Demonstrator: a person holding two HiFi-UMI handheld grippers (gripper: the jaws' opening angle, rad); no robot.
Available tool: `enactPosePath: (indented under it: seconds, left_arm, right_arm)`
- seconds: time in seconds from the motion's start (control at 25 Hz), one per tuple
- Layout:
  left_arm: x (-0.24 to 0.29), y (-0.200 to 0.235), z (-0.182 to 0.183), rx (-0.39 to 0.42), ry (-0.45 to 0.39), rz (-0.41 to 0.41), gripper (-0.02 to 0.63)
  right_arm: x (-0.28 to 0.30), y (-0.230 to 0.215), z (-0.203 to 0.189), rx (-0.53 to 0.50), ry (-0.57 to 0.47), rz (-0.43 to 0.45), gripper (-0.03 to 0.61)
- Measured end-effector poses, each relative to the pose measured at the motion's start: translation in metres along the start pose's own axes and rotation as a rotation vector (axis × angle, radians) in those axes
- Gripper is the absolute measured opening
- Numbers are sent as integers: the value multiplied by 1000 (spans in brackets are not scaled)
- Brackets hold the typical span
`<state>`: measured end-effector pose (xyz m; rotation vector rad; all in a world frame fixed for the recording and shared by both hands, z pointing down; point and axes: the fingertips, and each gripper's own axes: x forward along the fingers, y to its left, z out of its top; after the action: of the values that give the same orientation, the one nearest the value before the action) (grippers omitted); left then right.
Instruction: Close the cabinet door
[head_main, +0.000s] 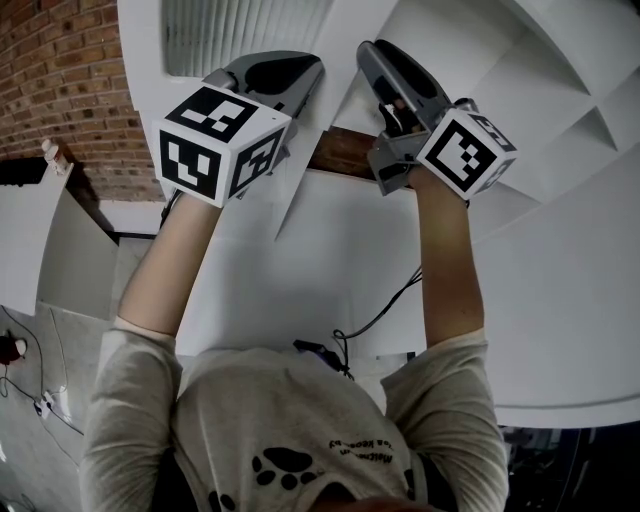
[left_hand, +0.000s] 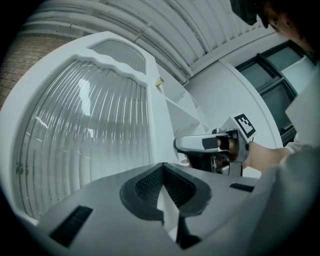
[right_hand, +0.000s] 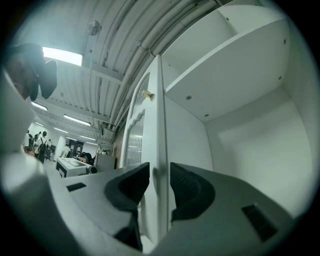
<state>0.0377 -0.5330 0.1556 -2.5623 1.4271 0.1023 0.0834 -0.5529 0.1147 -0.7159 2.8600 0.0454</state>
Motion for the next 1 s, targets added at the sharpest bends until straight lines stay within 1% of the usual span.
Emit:
enactPosePath:
  seconds: [0.4, 0.56, 0.76, 1.0]
  left_arm:
    - [3, 5, -2, -4, -1, -2, 8]
    - [4, 7, -1, -5, 2, 3, 9]
    - [6, 14, 0, -7, -3, 15, 9]
    - [2, 1, 1, -11, -3, 28, 9]
  right_arm:
    - [-4, -5, -2, -3, -3, -34, 129]
    - [-10, -4, 1, -16, -9, -60, 95]
    - [-13, 2, 9, -66, -4, -101, 18]
    - [-44, 22, 9, -98, -13, -156, 9]
